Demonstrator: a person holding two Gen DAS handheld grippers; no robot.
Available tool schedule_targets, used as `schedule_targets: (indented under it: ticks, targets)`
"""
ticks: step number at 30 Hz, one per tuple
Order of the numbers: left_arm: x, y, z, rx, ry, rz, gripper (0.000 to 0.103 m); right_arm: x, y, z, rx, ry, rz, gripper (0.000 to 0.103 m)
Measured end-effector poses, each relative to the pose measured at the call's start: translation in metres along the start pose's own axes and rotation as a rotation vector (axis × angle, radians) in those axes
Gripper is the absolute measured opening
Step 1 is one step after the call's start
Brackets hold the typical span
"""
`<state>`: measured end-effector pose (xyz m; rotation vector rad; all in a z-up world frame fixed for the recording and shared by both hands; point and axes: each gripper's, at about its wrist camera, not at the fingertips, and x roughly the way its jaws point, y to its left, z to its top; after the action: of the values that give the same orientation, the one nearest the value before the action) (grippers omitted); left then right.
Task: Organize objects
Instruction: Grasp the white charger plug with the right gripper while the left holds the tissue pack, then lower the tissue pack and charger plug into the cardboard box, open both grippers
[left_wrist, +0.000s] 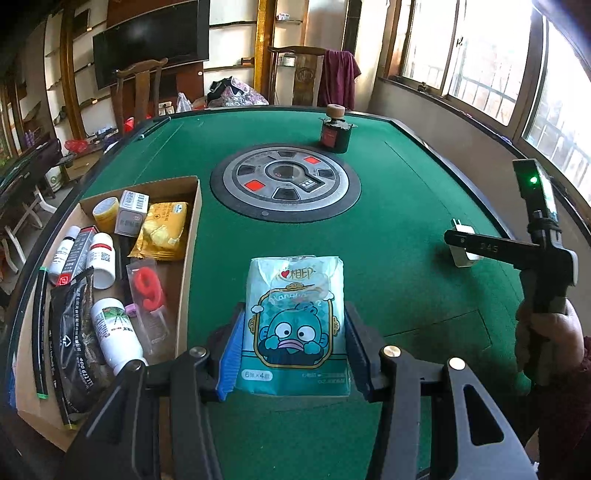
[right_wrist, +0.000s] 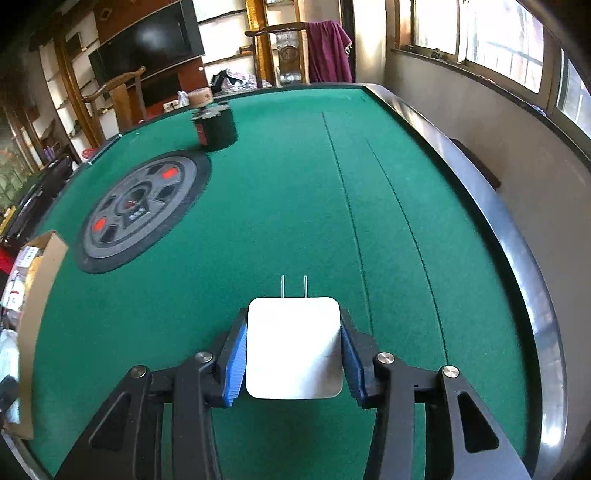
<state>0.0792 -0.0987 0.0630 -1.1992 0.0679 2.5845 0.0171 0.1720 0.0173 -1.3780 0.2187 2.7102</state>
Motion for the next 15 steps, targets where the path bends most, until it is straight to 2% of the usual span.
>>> schedule_targets:
  ticks: [6,15]
  targets:
    - [-0.01,0.0,-0.003,0.026,-0.031,0.043,0.049,-0.017,0.016,-0.004,-0.003,-0.014,0.088,0.049]
    - [-0.023,0.016,-0.009,0.021,-0.067,0.112,0.049,-0.034,0.055,-0.006,-0.055,-0.041,0.163,0.049]
